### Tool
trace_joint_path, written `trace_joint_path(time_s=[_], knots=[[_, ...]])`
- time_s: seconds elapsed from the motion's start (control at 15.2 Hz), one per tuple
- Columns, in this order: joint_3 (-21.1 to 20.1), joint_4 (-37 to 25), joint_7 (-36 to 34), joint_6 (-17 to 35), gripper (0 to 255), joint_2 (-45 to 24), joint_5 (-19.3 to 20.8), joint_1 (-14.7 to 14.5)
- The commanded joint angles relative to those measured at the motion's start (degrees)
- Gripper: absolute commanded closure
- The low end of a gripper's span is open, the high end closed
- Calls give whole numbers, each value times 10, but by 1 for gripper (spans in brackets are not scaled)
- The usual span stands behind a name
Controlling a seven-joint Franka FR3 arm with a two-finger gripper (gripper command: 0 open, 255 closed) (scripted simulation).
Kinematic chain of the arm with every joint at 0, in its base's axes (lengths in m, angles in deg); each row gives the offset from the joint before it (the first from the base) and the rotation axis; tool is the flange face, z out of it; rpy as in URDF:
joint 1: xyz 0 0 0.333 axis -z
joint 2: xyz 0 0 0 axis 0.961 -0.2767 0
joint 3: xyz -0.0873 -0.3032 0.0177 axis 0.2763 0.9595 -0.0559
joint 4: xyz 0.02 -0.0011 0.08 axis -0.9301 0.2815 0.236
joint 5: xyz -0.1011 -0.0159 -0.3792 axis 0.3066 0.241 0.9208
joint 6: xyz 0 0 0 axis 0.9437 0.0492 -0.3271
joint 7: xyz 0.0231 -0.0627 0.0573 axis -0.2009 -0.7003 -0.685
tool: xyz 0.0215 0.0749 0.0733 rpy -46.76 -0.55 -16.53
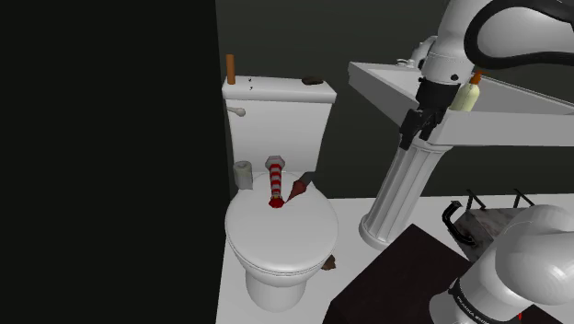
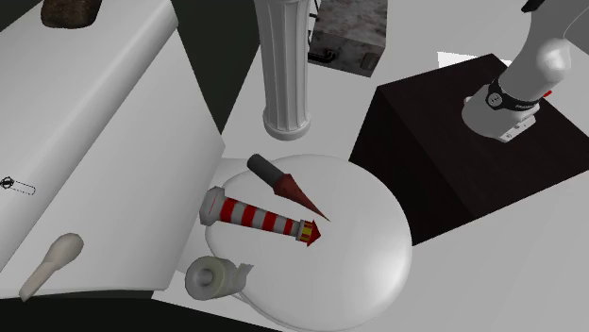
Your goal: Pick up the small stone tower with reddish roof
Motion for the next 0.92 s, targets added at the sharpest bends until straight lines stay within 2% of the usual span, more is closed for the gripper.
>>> trace_joint_path(time_s=[0.0, 0.46, 0.86], knots=[[0, 0, 0, 0, 0, 0, 0, 0], [-33, 34, -82, 140, 0, -104, -21, 12], [-59, 28, -151, 254, 0, -221, -27, 24]])
